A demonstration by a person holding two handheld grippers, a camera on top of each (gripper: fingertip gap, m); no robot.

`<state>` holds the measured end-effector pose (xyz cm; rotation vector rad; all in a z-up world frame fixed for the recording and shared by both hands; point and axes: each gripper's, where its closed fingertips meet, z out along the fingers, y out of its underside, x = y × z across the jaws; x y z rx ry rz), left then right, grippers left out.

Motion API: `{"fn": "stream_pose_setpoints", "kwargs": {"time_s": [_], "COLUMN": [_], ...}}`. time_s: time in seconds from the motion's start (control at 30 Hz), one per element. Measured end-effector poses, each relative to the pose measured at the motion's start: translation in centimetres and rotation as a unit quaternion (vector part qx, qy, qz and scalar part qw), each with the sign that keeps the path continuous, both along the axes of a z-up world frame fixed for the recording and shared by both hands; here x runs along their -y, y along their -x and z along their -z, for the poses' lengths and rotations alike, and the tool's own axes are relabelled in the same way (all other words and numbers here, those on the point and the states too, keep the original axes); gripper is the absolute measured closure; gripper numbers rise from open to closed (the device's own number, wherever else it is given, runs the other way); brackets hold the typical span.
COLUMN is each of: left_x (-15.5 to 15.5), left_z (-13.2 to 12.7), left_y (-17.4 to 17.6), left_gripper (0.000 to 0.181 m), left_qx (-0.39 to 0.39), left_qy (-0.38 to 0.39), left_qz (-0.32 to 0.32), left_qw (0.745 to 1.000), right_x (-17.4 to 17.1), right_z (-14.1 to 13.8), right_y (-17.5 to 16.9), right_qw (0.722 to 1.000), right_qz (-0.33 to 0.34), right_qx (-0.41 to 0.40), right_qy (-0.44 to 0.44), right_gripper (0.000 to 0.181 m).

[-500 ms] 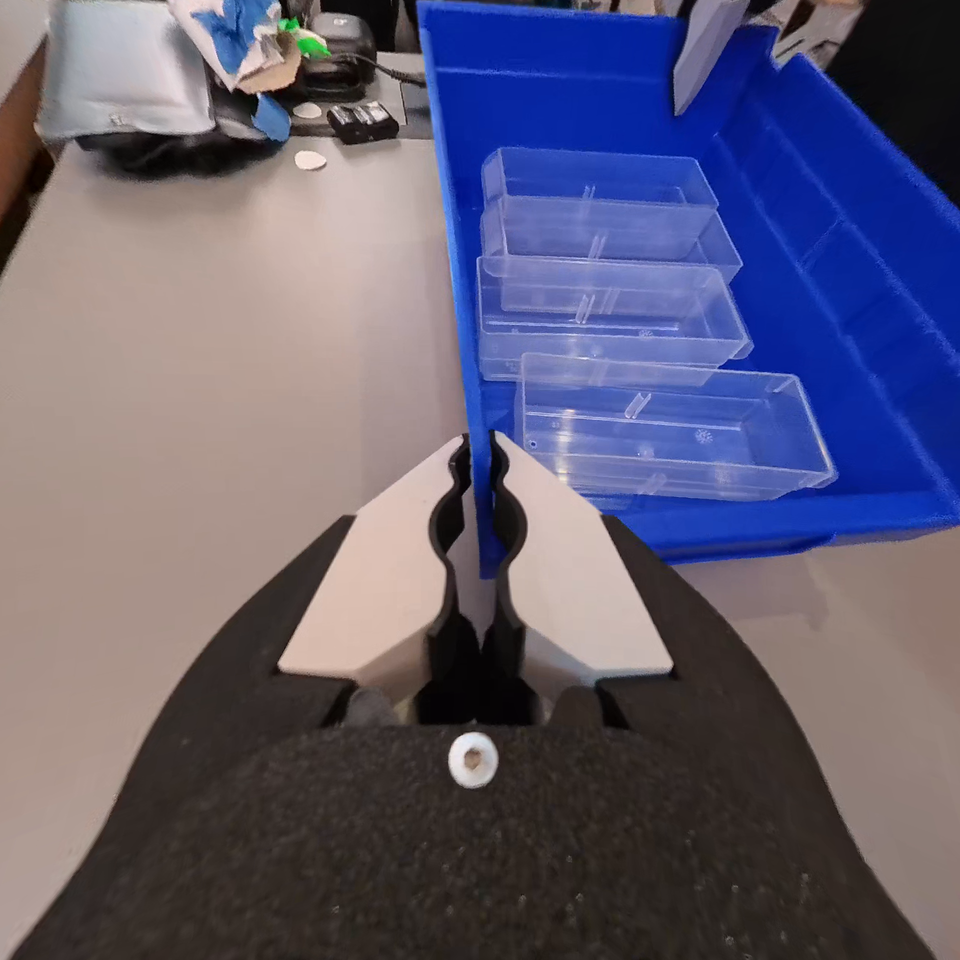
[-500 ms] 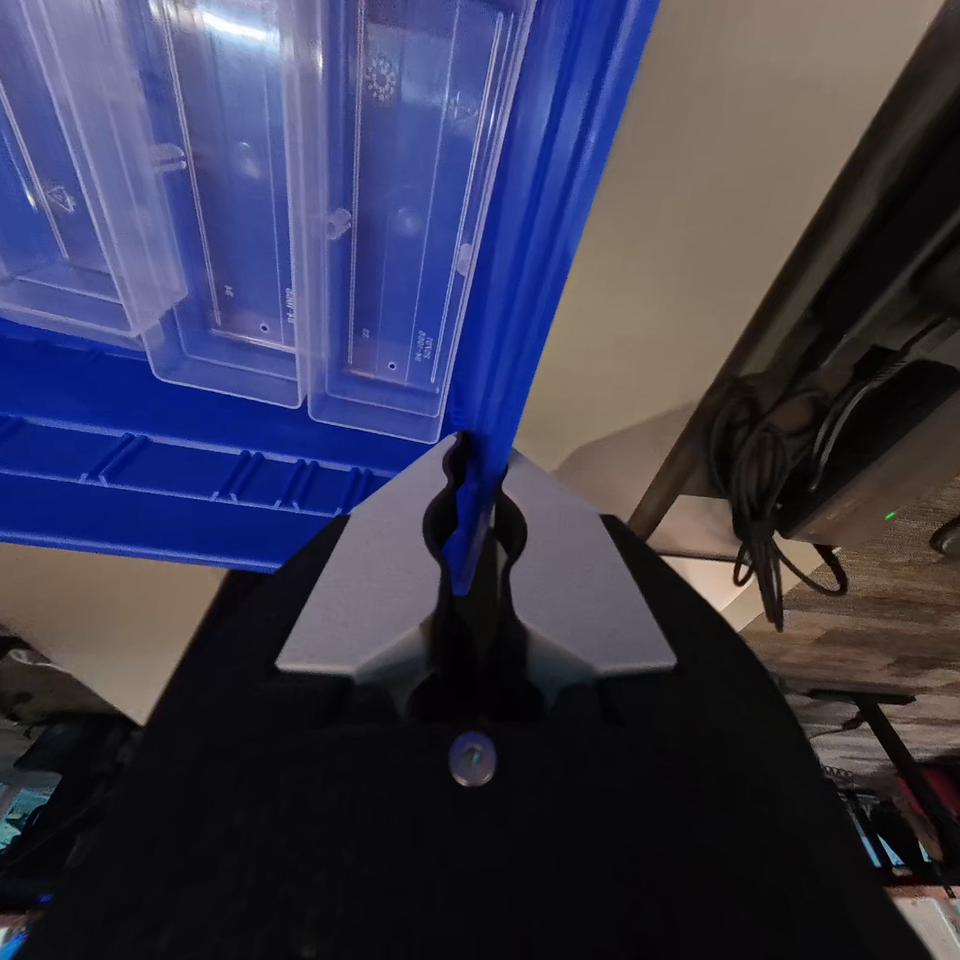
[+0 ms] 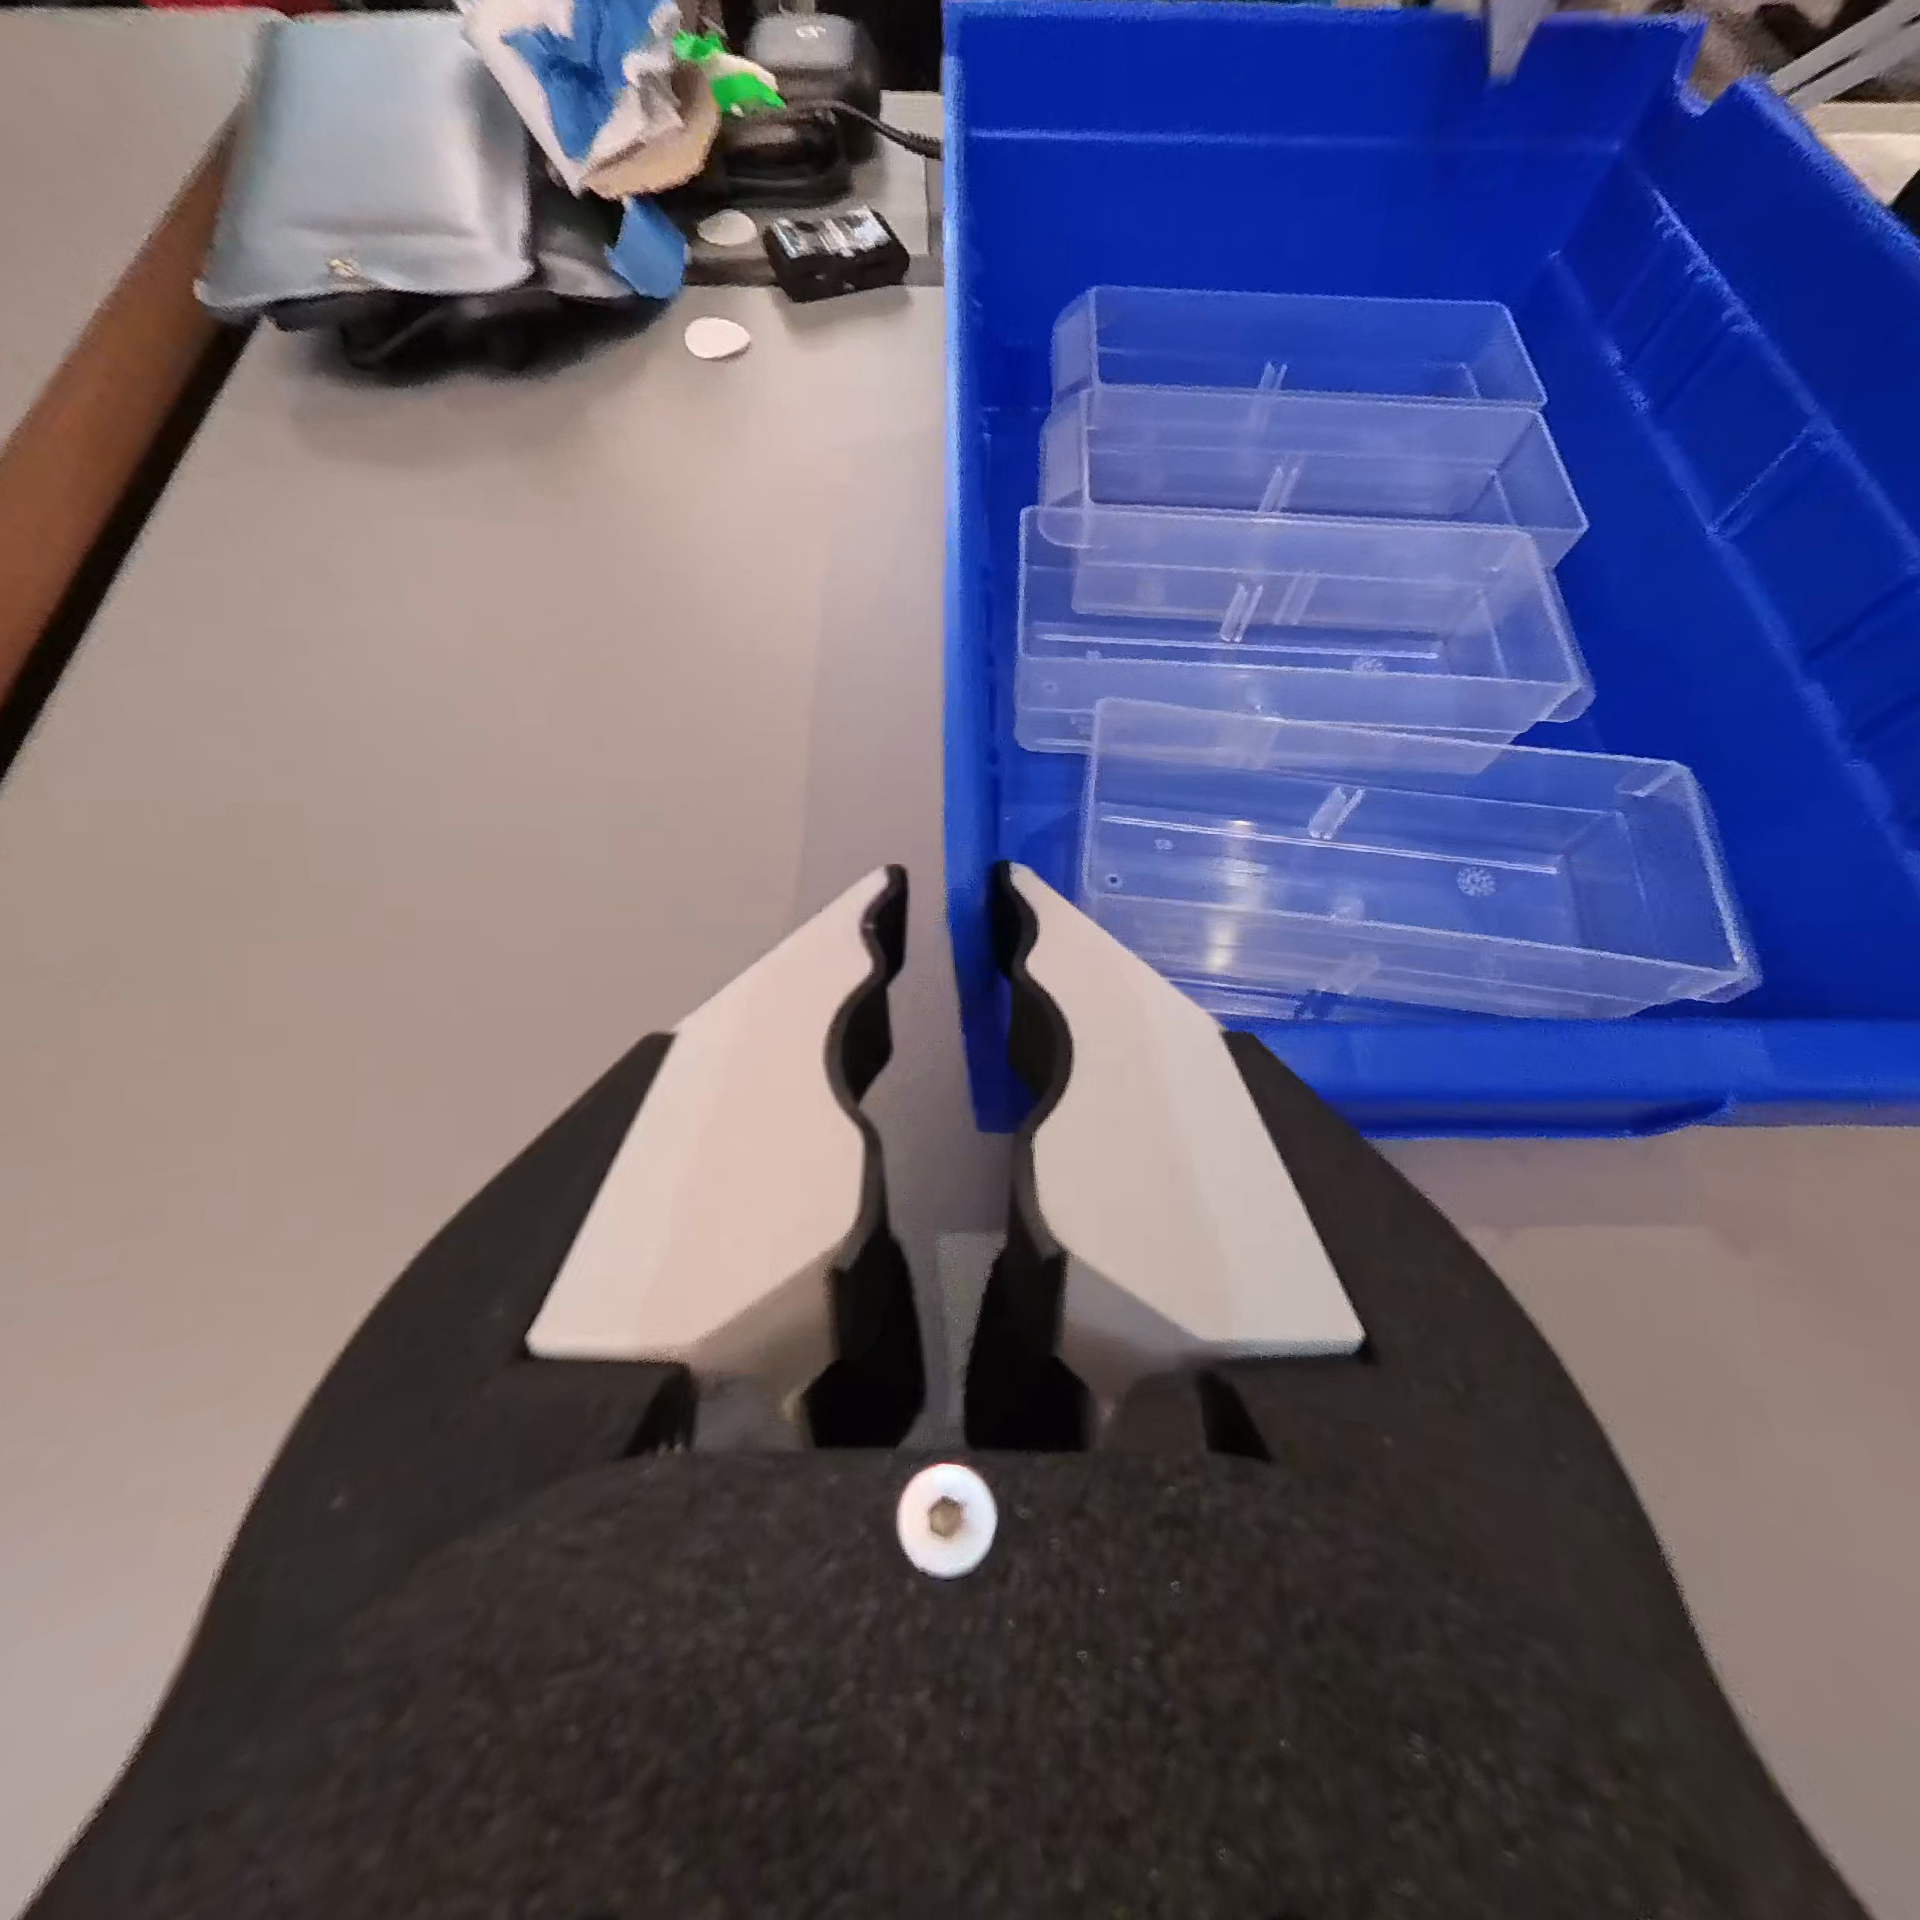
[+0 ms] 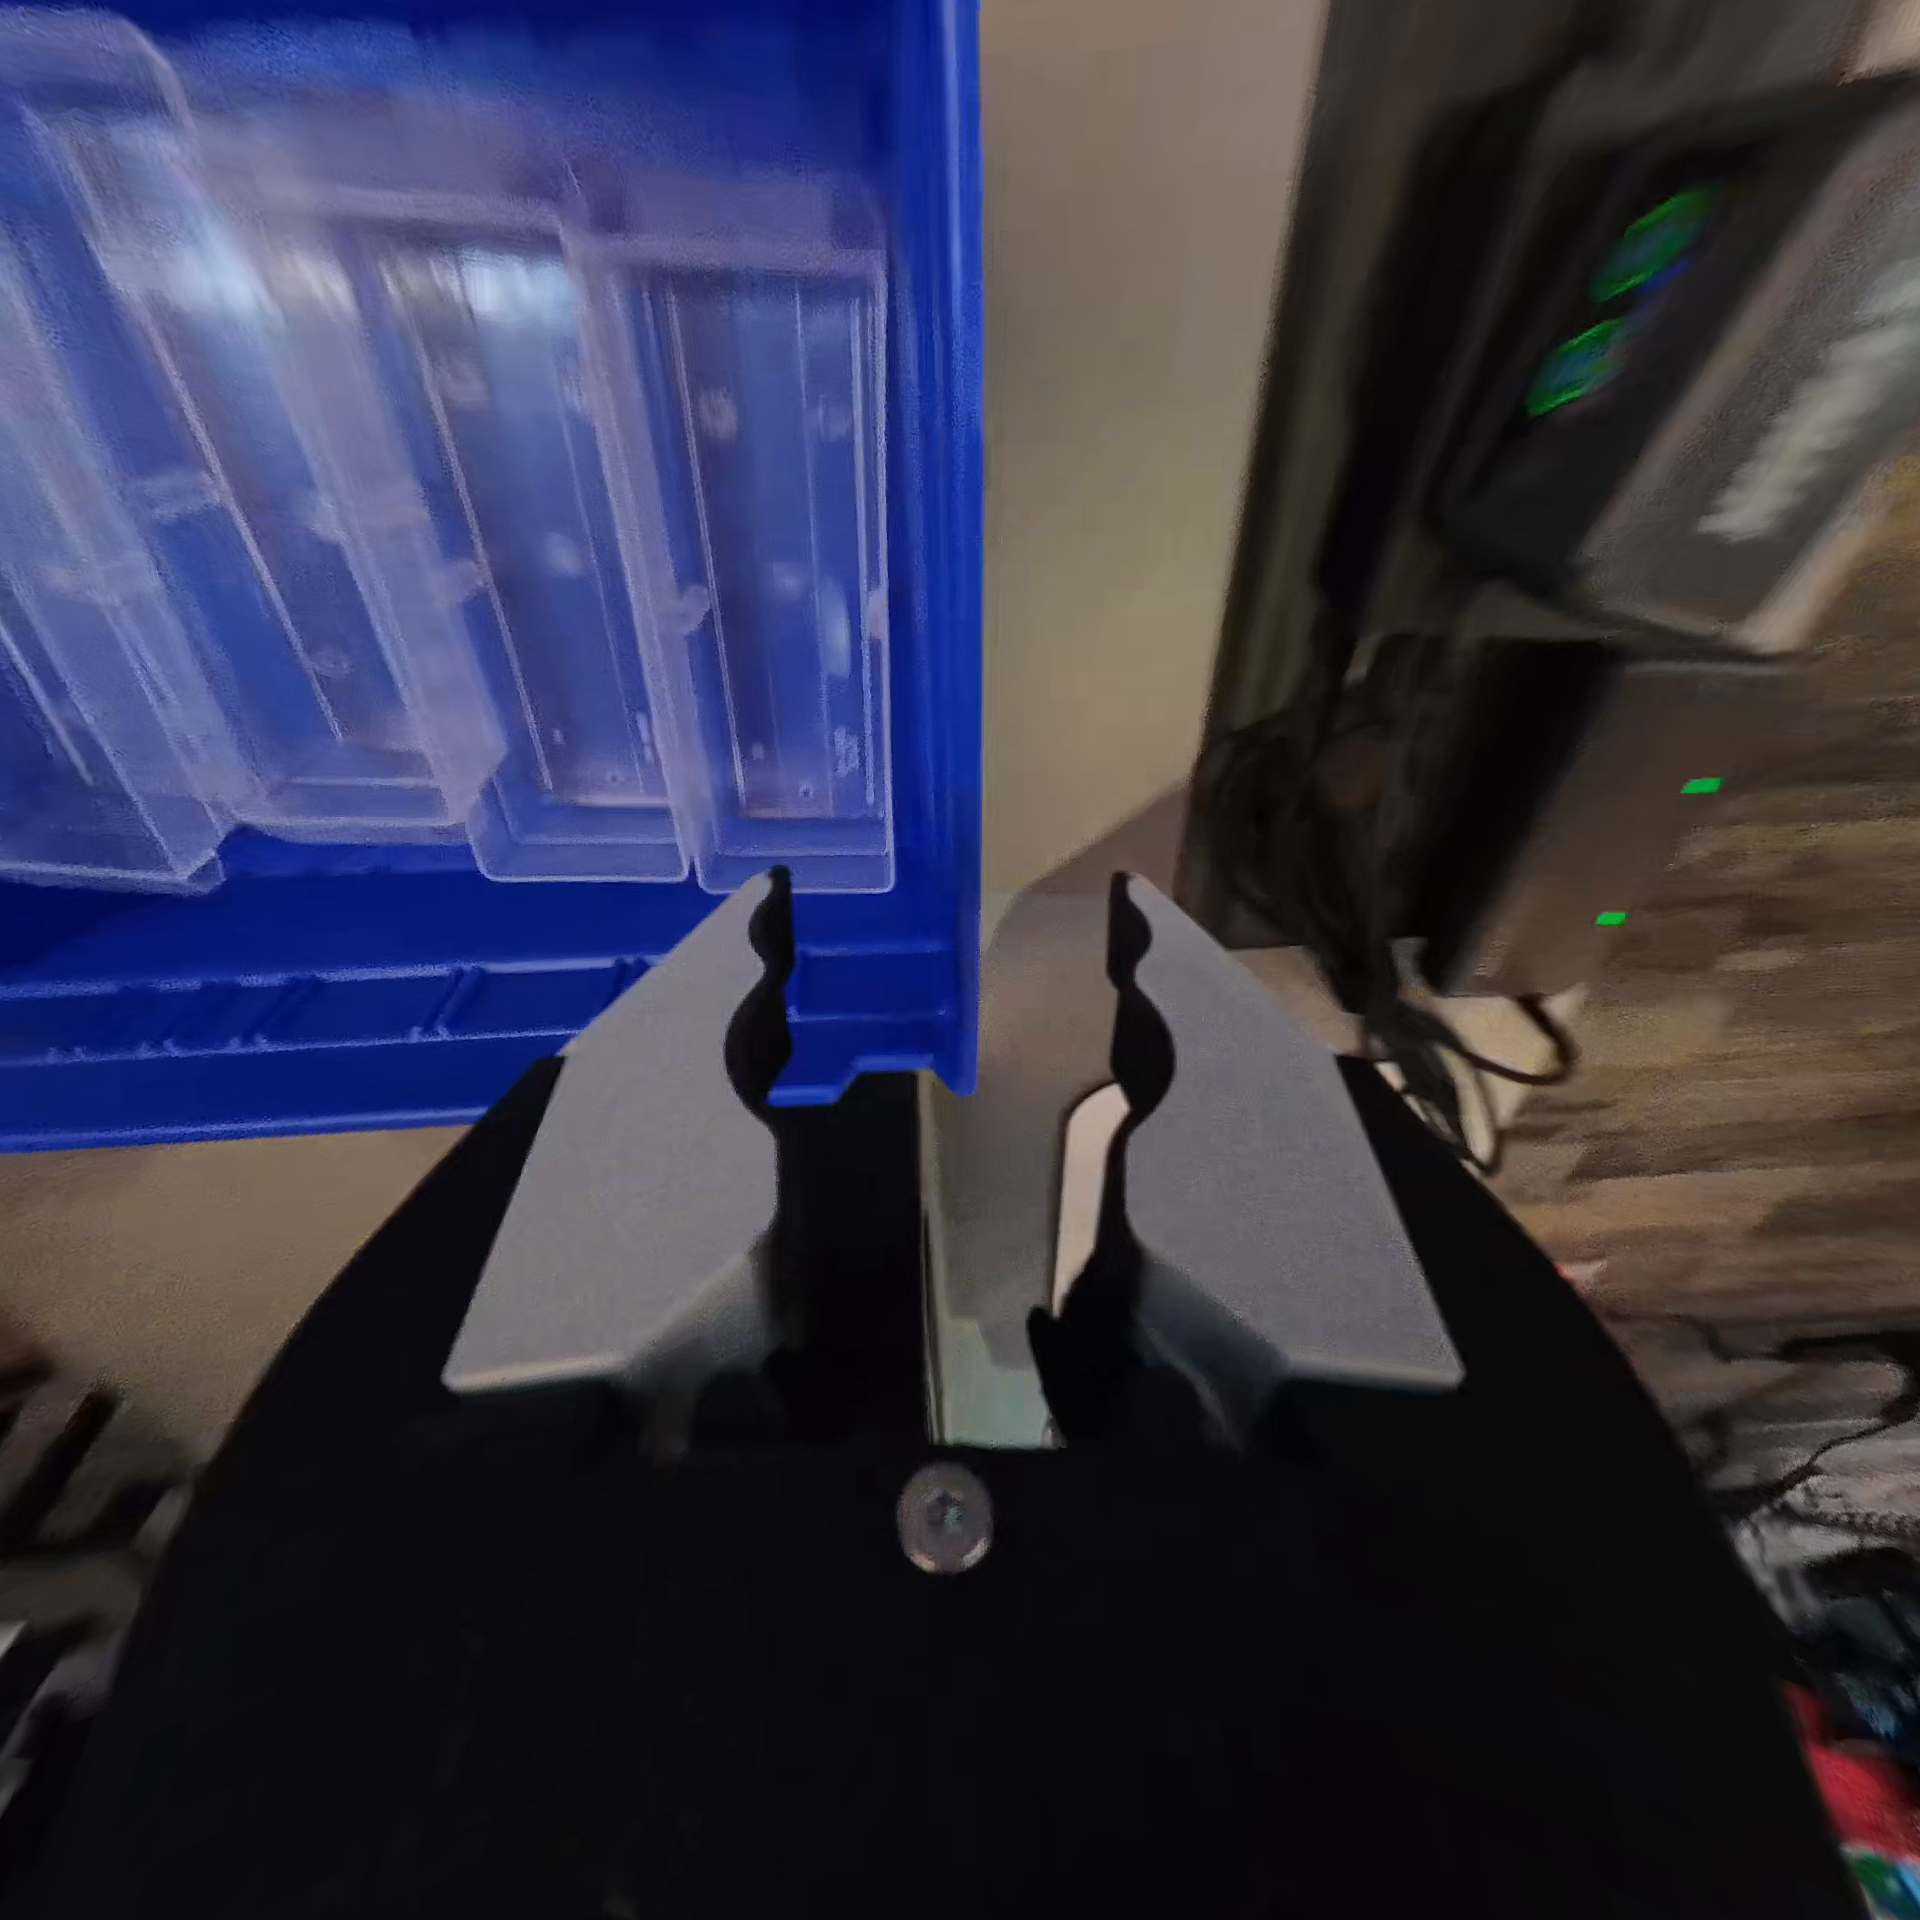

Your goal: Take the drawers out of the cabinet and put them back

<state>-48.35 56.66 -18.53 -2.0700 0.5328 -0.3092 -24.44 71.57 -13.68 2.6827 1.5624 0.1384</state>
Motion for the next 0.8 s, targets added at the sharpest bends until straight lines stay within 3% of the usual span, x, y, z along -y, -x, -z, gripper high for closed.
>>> {"fn": "stream_pose_setpoints", "kwargs": {"time_s": [0.1,0.17,0.23,0.3,0.33,0.37,0.47,0.53,0.6,0.7,0.8], "left_x": [0.7,1.8,3.5,5.8,6.9,8.0,10.8,12.9,15.2,16.2,16.7], "left_z": [-2.1,-4.5,-6.9,-8.6,-9.0,-9.0,-7.0,-5.0,-4.8,-5.3,-4.7], "left_y": [1.7,2.7,3.2,2.2,1.1,-0.3,-4.3,-6.6,-8.7,-8.7,-8.0], "left_gripper": [0.144,0.134,0.132,0.133,0.133,0.132,0.131,0.127,0.125,0.126,0.132], "left_qx": [0.018,0.048,0.080,0.143,0.184,0.217,0.217,0.186,0.189,0.177,0.166], "left_qy": [-0.022,-0.033,-0.050,-0.060,-0.062,-0.059,-0.055,-0.022,0.005,-0.012,-0.005], "left_qz": [-0.037,-0.064,-0.090,-0.103,-0.101,-0.092,-0.051,-0.007,0.054,0.067,0.059], "left_qw": [0.999,0.996,0.991,0.982,0.976,0.970,0.973,0.982,0.981,0.982,0.984], "right_x": [1.6,5.4,12.8,23.2,27.9,32.0,41.6,44.5,45.2,45.0,45.5], "right_z": [-6.5,-11.3,-15.8,-18.3,-17.7,-15.9,-8.9,-5.0,-3.7,-2.2,-1.8], "right_y": [3.6,6.6,11.7,16.1,17.1,17.7,17.3,14.3,9.0,-2.7,-16.0], "right_qw": [0.989,0.964,0.899,0.799,0.764,0.748,0.729,0.730,0.700,0.692,0.692], "right_qz": [-0.010,-0.038,-0.063,-0.089,-0.092,-0.087,-0.028,0.045,0.136,0.269,0.363], "right_qx": [-0.099,-0.197,-0.392,-0.584,-0.633,-0.656,-0.684,-0.682,-0.701,-0.650,-0.517], "right_qy": [-0.106,-0.176,-0.186,-0.116,-0.082,-0.052,0.019,0.012,-0.033,-0.162,-0.350], "right_gripper": [0.114,0.112,0.114,0.115,0.114,0.113,0.109,0.124,0.126,0.128,0.129]}}
